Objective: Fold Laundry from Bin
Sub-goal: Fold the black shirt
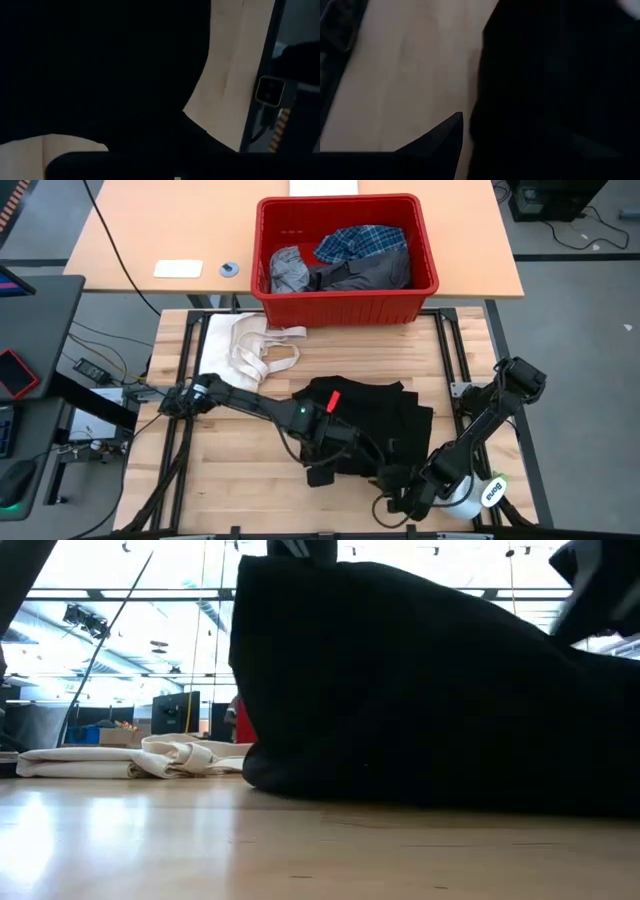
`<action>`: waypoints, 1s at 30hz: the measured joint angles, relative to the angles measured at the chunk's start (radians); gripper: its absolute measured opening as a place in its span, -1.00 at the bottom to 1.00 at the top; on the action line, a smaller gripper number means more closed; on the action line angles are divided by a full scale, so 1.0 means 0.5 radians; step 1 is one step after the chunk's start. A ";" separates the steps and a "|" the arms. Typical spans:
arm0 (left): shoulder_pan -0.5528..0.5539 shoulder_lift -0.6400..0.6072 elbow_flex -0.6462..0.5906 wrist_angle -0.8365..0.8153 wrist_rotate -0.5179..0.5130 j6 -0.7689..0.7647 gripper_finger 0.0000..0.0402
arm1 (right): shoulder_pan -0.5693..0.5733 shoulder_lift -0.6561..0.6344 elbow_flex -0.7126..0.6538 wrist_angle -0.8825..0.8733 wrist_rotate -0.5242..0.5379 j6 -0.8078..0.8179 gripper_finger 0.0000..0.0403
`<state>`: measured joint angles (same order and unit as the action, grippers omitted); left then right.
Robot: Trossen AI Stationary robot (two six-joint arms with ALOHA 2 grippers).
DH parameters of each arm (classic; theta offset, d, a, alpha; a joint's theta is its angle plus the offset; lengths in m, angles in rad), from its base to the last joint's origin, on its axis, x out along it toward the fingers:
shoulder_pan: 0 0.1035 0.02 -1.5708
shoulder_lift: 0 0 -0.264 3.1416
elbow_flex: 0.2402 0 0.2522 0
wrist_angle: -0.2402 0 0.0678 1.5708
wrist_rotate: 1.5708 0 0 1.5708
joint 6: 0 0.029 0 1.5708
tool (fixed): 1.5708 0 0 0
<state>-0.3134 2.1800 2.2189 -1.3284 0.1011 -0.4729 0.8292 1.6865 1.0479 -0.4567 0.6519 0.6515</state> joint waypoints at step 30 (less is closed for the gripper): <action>0.040 -0.035 0.000 -0.032 0.075 0.078 -0.97 | -0.157 -0.011 0.044 -0.131 -0.979 0.414 0.86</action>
<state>-0.2935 2.1628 2.2189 -1.3442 0.1387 -0.4339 0.7505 1.6812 1.0700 -0.5223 0.1622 0.8587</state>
